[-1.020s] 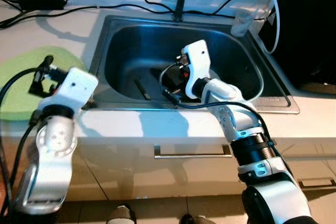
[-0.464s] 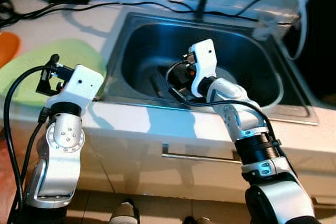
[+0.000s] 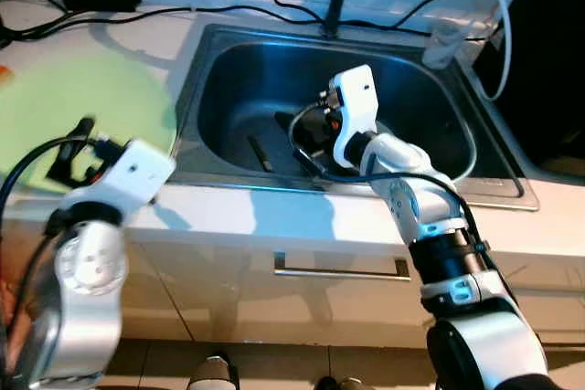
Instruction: Kitchen organization
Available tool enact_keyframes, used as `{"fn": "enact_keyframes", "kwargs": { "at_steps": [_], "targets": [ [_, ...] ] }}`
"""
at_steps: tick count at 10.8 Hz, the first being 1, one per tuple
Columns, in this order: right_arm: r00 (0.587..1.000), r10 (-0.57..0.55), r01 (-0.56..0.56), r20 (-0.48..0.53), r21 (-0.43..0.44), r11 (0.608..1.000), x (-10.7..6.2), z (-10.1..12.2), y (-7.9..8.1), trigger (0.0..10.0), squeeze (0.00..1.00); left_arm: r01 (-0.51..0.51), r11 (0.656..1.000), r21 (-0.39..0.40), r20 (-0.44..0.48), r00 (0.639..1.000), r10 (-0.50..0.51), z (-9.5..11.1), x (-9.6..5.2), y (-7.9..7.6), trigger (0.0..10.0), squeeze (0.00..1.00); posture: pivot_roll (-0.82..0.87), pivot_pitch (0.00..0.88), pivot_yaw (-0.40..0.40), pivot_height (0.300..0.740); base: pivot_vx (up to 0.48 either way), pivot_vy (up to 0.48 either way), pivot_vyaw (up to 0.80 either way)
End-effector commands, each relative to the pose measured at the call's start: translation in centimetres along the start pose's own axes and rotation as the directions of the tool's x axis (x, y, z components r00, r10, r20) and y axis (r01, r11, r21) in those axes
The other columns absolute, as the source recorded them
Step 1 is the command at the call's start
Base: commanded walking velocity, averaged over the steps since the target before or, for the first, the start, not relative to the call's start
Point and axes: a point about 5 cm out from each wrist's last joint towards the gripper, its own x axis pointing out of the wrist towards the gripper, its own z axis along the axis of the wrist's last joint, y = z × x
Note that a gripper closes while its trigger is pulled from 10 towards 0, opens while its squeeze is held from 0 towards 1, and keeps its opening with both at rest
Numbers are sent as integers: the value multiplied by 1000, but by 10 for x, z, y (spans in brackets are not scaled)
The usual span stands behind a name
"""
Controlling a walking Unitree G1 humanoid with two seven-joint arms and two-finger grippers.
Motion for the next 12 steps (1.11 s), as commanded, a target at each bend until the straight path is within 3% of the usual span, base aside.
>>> {"fn": "enact_keyframes", "kwargs": {
  "at_steps": [1,3,7,9,12],
  "targets": [
    [1000,-10,10,8,0,1000,0,3,-4,10000,0,61,998,5,-71,996,-61,-13,-2,-7,10000,0,184,124,-115,740,0,0,0],
    [1000,-12,12,10,2,1000,0,4,-4,10000,0,66,998,-1,-78,995,-66,-14,0,-6,10000,0,183,121,-110,740,0,0,0],
    [1000,-27,27,14,7,1000,1,4,-8,10000,0,11,1000,-7,29,1000,-10,13,6,14,10000,0,194,122,-114,740,0,0,0],
    [1000,-19,19,17,4,1000,4,7,-7,10000,0,21,1000,21,65,998,-23,13,-10,10,10000,0,210,127,-121,740,0,0,0],
    [1000,-12,12,18,4,1000,6,7,-7,10000,0,81,994,78,43,995,-85,-1,-31,4,10000,0,224,132,-123,740,0,0,0]
  ]
}}
